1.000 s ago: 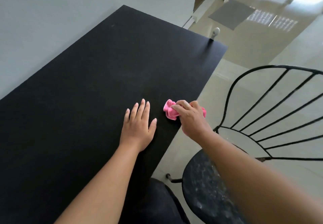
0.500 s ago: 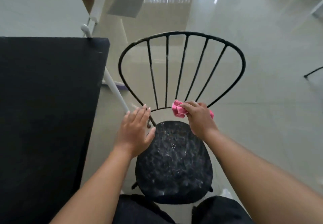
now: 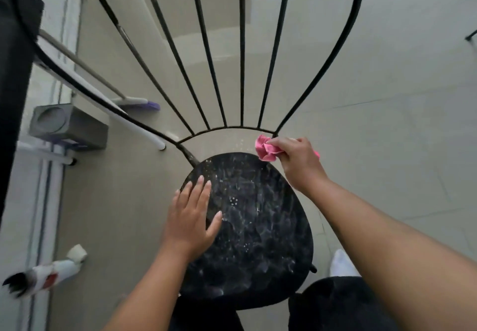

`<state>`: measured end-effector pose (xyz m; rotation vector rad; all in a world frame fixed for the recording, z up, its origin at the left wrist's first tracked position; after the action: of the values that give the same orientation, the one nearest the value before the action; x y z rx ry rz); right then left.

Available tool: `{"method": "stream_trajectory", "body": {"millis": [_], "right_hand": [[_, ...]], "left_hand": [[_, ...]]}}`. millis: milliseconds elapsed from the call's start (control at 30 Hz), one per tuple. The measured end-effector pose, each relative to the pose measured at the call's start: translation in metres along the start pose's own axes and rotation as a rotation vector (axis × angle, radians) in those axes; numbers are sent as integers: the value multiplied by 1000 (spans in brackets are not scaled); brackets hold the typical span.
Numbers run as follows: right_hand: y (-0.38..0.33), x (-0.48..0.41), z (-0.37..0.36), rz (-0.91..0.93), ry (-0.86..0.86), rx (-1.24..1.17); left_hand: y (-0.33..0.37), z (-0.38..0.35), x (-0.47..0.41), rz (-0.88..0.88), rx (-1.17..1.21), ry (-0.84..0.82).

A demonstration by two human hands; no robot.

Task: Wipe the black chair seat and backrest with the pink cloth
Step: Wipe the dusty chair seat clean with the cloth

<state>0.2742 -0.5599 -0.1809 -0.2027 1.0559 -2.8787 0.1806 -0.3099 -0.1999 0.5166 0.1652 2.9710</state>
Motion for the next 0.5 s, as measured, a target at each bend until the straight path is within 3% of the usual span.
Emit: {"method": "stream_trajectory", "body": {"millis": [267, 500], "right_hand": [[51, -12, -74, 49, -12, -2], [56, 0, -89, 140, 143, 3]], "left_hand": [[-9, -84, -9, 33, -66, 3], [-9, -111, -4, 25, -42, 83]]}}
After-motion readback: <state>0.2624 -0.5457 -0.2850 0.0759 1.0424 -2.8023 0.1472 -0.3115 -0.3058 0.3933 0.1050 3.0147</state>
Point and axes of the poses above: each hand's wrist, its own x-axis away from the middle knuckle, its own z-axis out of the back of the hand, y = z × x, the point moved 5 cm from there along -x, towards the middle knuckle, and after that the axes turned 5 degrees about z, right-handed, at the moved point
